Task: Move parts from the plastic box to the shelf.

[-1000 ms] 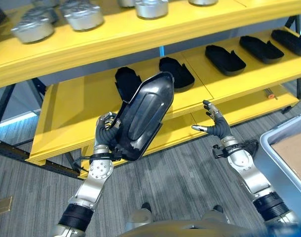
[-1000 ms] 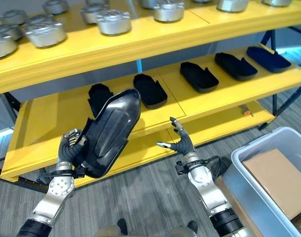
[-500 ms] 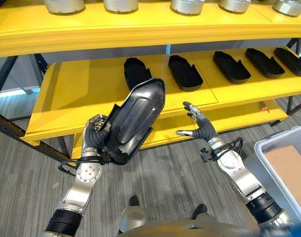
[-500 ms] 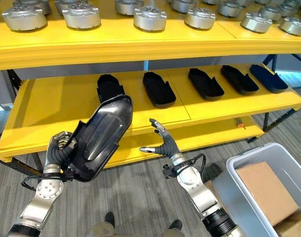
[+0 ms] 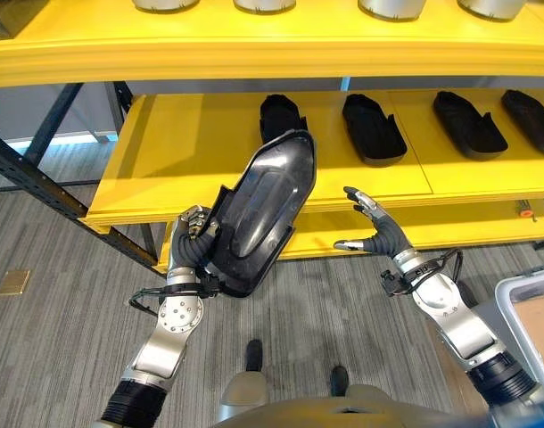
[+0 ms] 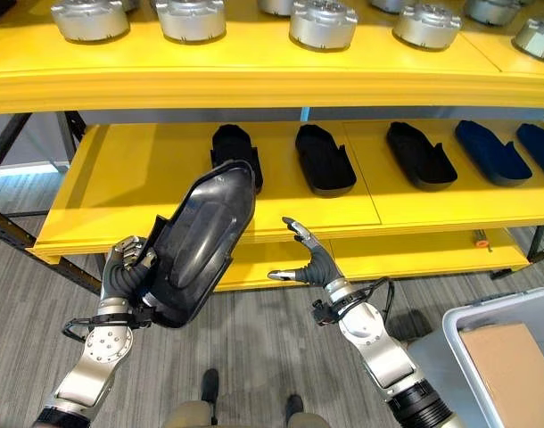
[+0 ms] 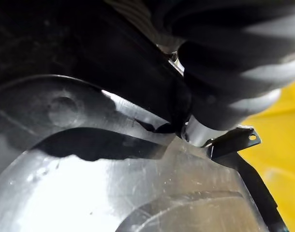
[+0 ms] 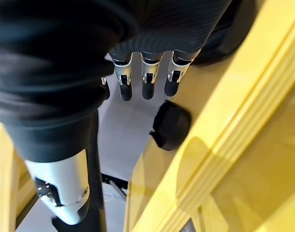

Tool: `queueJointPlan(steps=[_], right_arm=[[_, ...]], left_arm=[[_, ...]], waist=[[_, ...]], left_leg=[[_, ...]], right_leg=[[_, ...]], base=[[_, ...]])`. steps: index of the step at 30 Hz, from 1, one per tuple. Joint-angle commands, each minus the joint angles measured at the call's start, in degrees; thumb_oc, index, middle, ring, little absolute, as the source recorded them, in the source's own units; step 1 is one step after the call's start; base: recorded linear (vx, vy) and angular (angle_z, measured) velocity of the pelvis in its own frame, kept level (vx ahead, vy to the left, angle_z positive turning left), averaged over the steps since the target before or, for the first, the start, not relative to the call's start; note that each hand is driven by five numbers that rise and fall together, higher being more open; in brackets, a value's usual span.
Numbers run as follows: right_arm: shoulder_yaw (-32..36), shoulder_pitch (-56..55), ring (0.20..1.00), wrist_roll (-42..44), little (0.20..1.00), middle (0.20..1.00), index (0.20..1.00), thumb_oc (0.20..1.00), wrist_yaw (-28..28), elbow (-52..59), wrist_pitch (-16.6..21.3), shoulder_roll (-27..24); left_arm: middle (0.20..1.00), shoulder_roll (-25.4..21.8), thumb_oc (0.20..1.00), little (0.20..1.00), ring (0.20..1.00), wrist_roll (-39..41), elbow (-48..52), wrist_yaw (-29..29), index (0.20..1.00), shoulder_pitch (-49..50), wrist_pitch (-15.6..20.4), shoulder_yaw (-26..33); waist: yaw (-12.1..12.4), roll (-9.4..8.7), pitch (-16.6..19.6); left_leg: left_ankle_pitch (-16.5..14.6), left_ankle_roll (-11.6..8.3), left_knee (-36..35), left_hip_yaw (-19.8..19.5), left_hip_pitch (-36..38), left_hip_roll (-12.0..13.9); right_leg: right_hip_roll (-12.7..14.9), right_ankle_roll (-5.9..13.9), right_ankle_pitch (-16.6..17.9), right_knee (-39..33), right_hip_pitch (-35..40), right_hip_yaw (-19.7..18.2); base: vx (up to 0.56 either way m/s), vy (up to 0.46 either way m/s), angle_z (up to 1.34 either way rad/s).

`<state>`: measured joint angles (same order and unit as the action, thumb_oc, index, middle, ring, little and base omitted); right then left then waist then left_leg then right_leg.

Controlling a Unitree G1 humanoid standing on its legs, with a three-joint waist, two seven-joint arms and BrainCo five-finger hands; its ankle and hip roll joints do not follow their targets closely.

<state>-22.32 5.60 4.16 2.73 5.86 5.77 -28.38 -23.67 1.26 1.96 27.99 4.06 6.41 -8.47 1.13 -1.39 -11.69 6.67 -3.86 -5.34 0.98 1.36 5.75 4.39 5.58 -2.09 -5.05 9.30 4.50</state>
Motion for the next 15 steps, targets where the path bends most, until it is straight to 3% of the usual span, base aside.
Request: queueJointPlan(steps=[1,4,5,7,9,11,12,13,15], right_arm=[[-0.52,3.72,1.000,-0.71,1.000,1.000,1.000,1.000,-0.18,4.26,3.13,-1.09],[-0.35,4.01,1.000,-0.96,1.000,1.000,1.000,1.000,-0.35,3.44,4.09,-1.50],[0.02,3.81,1.000,-2.05,1.000,1.000,1.000,1.000,-0.22,3.01,4.98,-1.78],[0.16,4.11,1.000,-2.42,1.000,1.000,1.000,1.000,0.15,1.71,5.56,-1.76],[0.65,4.24,1.000,-0.97,1.000,1.000,1.000,1.000,-0.81,1.41,5.38,-1.91],[1.50,3.74,1.000,-0.90,1.000,1.000,1.000,1.000,-1.66,2.20,5.19,-2.37],[2.08,3.31,1.000,-0.60,1.000,1.000,1.000,1.000,-2.24,2.93,5.03,-2.84],[2.37,3.04,1.000,0.27,1.000,1.000,1.000,1.000,-2.61,3.37,4.77,-3.31],[2.79,2.85,1.000,1.42,1.000,1.000,1.000,1.000,-2.95,3.20,5.42,-4.14]], left_arm=[[0.200,-1.03,0.200,0.200,0.200,1.76,2.65,3.17,0.200,-4.63,2.09,3.21],[0.200,-0.82,0.200,0.200,0.200,2.12,1.94,4.15,0.200,-5.58,2.45,2.61],[0.200,-0.60,0.200,0.200,0.200,2.77,1.75,4.77,0.200,-6.30,2.28,2.07],[0.200,0.03,0.200,0.200,0.200,3.07,1.05,5.00,0.200,-7.19,1.79,1.70],[0.200,0.74,0.200,0.200,0.200,2.89,0.27,5.04,0.200,-7.03,2.07,1.71],[0.200,0.61,0.200,0.200,0.200,3.40,0.46,4.72,0.200,-6.25,2.41,2.04],[0.200,0.54,0.200,0.200,0.200,3.84,0.62,4.31,0.200,-5.41,3.09,2.55],[0.200,0.62,0.200,0.200,0.200,4.14,0.63,4.24,0.200,-4.89,3.66,2.81],[0.200,0.61,0.200,0.200,0.200,5.16,-0.14,4.40,0.200,-4.84,4.68,2.86]], waist=[[0.92,-1.78,0.92],[0.24,-2.17,0.44],[0.14,-2.34,-0.36],[-0.19,-2.20,-1.36],[-1.07,-1.57,-1.02],[-1.61,-0.70,-0.65],[-1.91,-0.34,-0.69],[-2.15,-0.09,-0.79],[-2.86,0.37,-0.72]], left_leg=[[-11.15,3.18,8.40,5.95,2.92,-4.45],[-13.80,3.53,16.35,9.77,1.03,-4.77],[-11.57,2.14,24.83,10.33,-2.89,-3.62],[-7.40,-0.15,30.00,9.54,-7.06,0.42],[-5.83,-0.50,23.10,10.00,-4.67,4.48],[-0.62,-1.86,15.23,9.19,-3.02,8.54],[3.73,-2.97,11.39,7.88,-2.46,11.62],[5.45,-3.50,9.14,6.80,-2.14,12.85],[3.28,-3.57,5.73,7.68,-0.40,13.04]], right_leg=[[0.68,0.39,0.80,7.40,-5.11,5.91],[1.46,-0.53,-0.26,9.09,-5.27,7.68],[1.44,-1.60,-0.96,9.81,-4.97,8.23],[0.73,-2.48,-1.87,10.76,-4.56,8.11],[0.57,-2.30,-2.99,11.98,-4.72,8.37],[0.59,-2.26,-3.90,12.70,-4.98,8.25],[1.13,-2.31,-4.48,13.43,-5.29,7.80],[1.69,-2.31,-5.05,14.38,-5.63,7.52],[3.07,-1.62,-5.81,16.18,-6.44,7.50]], base=[[0.02,-0.126,0.06],[-0.01,-0.100,0.20],[-0.06,-0.101,0.49],[-0.01,-0.032,0.17],[0.10,0.205,0.21],[0.13,0.350,0.20],[0.10,0.398,0.05],[0.10,0.448,0.17],[0.06,0.376,-0.09]])
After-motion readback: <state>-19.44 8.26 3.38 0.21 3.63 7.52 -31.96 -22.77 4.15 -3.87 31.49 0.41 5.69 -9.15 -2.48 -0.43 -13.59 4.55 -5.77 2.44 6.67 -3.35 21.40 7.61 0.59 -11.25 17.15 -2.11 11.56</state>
